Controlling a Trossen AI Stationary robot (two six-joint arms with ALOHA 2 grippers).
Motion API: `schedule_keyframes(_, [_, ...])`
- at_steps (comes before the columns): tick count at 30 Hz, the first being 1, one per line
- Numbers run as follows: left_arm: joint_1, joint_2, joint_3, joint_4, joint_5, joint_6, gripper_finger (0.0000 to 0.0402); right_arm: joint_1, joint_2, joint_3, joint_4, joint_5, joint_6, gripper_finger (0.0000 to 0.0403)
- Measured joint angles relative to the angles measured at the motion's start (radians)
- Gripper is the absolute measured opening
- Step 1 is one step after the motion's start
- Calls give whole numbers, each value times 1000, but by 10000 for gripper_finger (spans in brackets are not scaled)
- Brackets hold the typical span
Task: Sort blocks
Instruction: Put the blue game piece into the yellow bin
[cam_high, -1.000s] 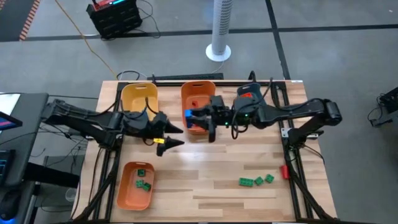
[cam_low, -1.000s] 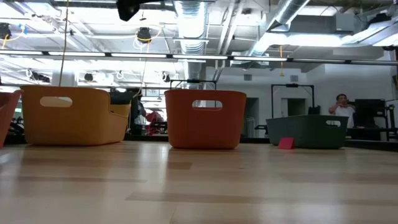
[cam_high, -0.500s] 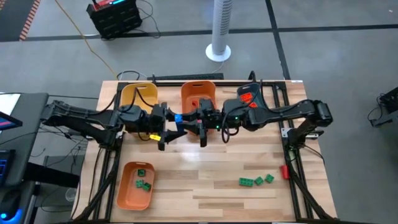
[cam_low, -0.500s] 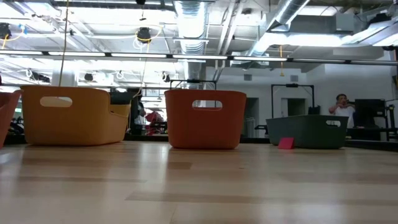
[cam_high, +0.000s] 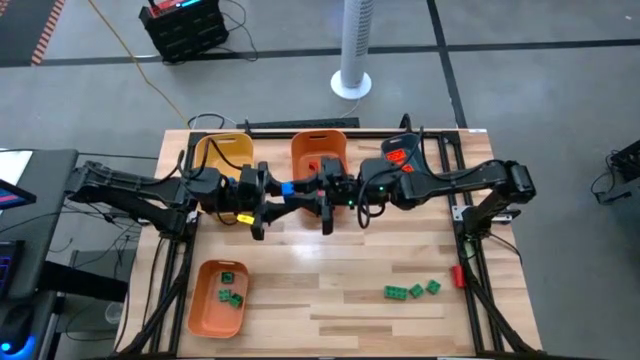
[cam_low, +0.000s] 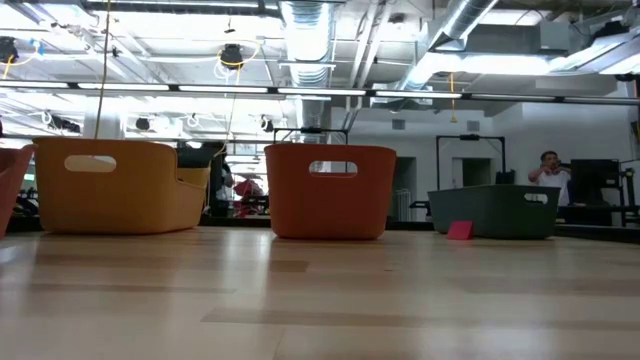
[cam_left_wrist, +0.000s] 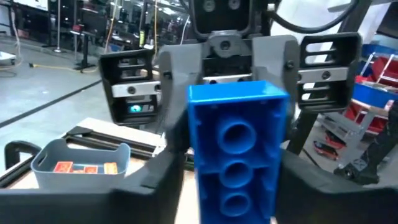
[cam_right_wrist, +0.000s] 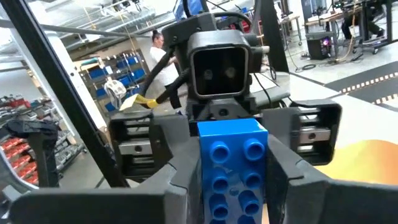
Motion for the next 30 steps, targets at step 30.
schedule_keyframes(30, [193,-434,-3,-1492,-257,-656,164,-77,-231,0,-918,131,239,275])
